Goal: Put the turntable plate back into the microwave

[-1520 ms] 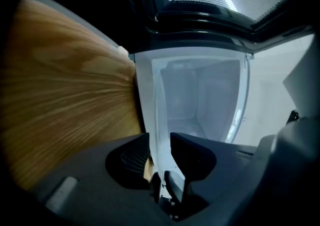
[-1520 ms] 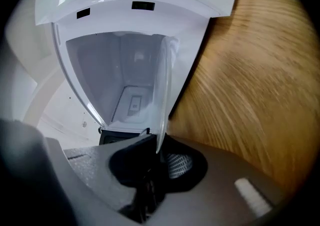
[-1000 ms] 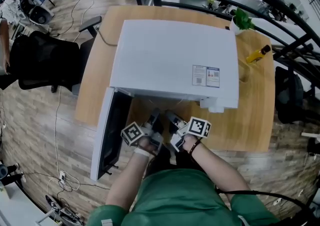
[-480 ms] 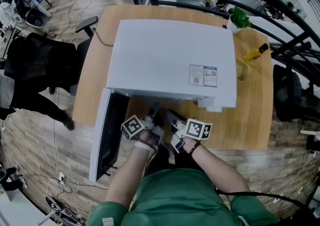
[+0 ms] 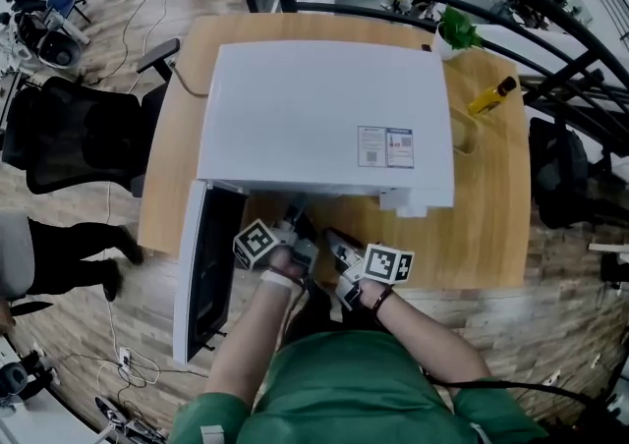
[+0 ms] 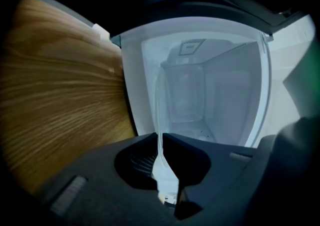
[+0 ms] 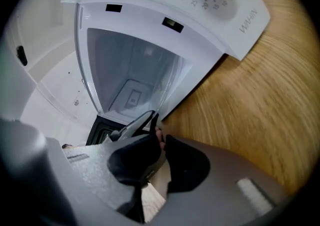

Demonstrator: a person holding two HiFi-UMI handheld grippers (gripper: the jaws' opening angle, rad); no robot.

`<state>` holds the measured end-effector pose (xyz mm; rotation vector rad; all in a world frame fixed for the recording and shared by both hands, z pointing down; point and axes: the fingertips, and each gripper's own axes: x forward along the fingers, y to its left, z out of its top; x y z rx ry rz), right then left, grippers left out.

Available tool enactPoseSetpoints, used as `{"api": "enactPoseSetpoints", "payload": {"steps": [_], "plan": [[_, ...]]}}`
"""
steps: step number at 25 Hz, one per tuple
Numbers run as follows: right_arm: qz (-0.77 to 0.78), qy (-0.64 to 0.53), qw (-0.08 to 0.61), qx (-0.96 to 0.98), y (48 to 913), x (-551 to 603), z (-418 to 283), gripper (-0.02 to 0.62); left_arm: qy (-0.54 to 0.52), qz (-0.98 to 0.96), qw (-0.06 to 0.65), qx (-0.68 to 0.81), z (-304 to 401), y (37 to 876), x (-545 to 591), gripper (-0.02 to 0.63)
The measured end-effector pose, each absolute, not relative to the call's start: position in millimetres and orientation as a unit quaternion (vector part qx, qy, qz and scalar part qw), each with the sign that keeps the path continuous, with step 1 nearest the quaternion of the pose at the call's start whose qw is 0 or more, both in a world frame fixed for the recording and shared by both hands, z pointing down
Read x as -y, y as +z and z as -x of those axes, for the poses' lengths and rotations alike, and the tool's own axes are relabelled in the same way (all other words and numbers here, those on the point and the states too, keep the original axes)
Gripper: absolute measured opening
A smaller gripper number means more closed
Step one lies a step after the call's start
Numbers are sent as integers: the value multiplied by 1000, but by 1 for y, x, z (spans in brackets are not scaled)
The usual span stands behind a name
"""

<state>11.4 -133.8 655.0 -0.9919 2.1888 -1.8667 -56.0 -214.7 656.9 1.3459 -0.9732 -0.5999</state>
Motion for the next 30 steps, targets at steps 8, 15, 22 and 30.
{"api": "enactPoseSetpoints", "payload": {"steps": [8,15,22,30], "plan": [[328,-621,59,-710,656,130,-18,78,-246,-593,634,431,56,656,218,46],[335,-613,65,-713,653,133,-23,78,-158,-655,615,410,36,648,197,129],[374,-568,54,-731,647,148,-41,67,85,-759,415,494,51,648,178,129],[360,-582,58,-727,647,144,-37,67,116,-759,350,537,52,646,190,129]]}}
